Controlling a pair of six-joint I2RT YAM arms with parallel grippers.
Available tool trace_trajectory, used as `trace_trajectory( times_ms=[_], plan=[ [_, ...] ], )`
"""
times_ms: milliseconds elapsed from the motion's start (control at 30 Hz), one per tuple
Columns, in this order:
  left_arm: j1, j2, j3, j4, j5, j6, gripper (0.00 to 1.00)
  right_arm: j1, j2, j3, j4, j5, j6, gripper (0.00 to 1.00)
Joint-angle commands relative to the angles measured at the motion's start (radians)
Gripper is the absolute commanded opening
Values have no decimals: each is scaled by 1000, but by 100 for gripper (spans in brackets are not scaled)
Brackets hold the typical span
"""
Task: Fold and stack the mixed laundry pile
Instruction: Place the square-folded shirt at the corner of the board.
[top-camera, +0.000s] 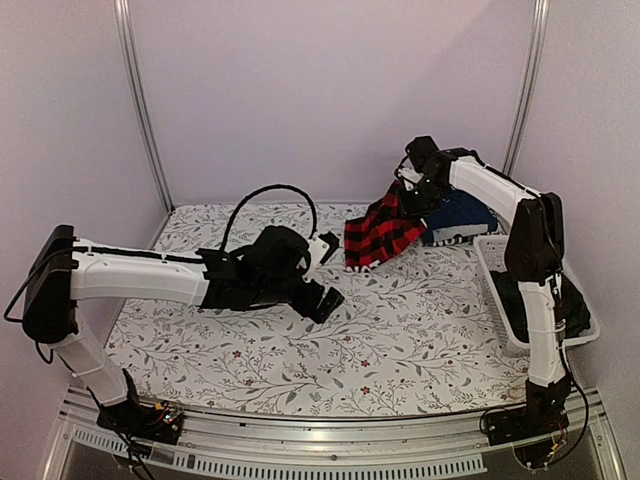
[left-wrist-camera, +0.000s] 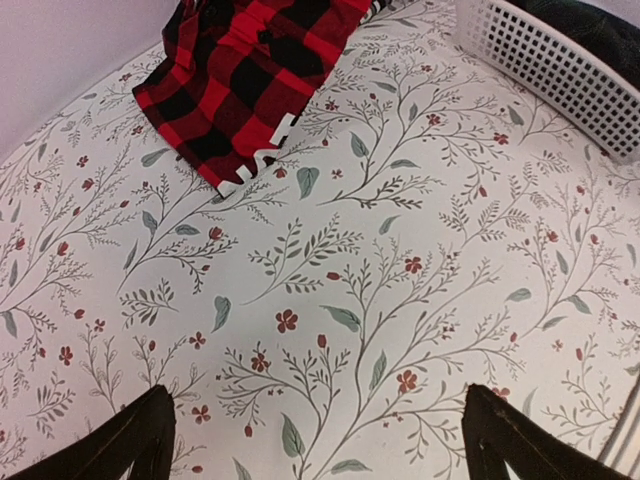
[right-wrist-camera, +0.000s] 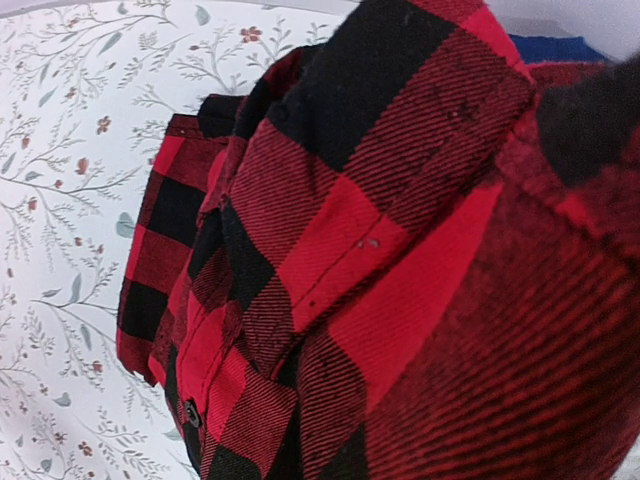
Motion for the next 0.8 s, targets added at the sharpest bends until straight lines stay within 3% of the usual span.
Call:
trace_trajectory(
  times_ms=[0,267,767],
  plan=[
    [11,-30,-13,-33,-18,-30,100,-18,-7,38,6,218,-135,0],
    [10,-9,-1,-44,-9,-23,99,-26,-113,39,172,364,-277,0],
    [18,31,33,-82,2,33,100,-139,-127,96,152,277,-228,0]
  ],
)
